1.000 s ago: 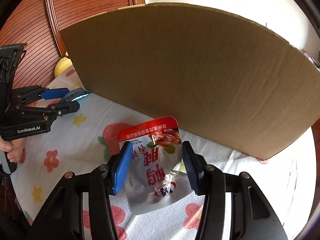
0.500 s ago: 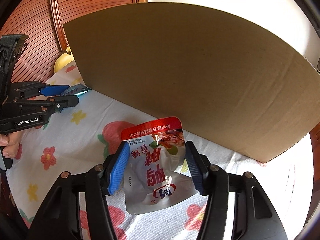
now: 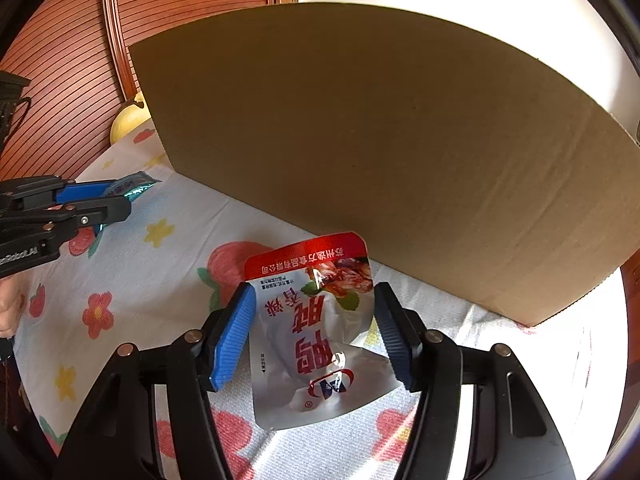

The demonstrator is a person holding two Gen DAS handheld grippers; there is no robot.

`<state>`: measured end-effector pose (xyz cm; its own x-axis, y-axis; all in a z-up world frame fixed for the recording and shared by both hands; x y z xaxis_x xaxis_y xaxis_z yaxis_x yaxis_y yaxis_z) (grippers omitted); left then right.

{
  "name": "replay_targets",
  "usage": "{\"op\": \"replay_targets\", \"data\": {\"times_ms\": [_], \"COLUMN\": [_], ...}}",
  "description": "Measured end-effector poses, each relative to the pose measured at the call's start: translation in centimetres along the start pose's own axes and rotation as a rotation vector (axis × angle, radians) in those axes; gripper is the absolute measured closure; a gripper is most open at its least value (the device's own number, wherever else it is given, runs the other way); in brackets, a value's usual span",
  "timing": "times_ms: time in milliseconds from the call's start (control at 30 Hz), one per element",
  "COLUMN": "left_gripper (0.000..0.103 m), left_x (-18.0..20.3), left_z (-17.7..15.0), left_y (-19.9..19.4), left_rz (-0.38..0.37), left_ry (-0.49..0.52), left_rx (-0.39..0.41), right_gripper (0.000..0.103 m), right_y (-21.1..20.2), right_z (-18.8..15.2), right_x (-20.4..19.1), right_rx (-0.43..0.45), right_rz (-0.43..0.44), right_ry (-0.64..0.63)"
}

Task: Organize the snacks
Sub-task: 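Close the right tool on the white-red pouch while the left tool grasps the teal candy, then lift the white-red pouch and teal candy and carry both over the box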

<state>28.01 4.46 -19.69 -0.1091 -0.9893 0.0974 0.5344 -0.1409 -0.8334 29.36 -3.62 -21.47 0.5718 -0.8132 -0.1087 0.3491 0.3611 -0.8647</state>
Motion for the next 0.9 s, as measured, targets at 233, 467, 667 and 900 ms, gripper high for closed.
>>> {"op": "replay_targets", "data": {"times_ms": [233,467,667,900], "left_gripper": [0.074,0.074,0.074,0.074], "left_x": [0.8,1.5,2.2,2.9], "left_z": [-0.6,-1.0,-1.1,-1.0], "left_y": [-1.3,-2.0,-2.3,-2.8], "left_rz": [-0.009,-0.019,-0.023,-0.029], "left_ry": [0.013,0.021,0.035,0.042], "left_rx": [0.005,0.007,0.008,0.016], "right_gripper": [0.028,0.028,0.037,0.042], "right_y": [0.5,0.7,0.5,0.2], "right_z": [0.1,0.2,0.2,-0.1], "right_x": [-0.1,-0.1,-0.6,-1.0], "right_rx": [-0.01,-0.012,-0.009,-0.011], "right_rz": [-0.007,-0.011,-0.002,0.011], "right_ry": [0.001,-0.001,-0.015,-0.019]}}
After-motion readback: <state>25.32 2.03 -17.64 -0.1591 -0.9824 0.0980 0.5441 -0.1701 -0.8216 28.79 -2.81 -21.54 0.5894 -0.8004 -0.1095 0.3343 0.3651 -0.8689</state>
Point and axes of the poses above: each gripper's, at about its wrist camera, not at the fingertips, and y roughly the way its jaws point, x to its right, z to its top, the point moved 10 cm from there along y, roughly the way its jaws point, and after that the axes turned 9 degrees about -x, right-handed, at the moved point
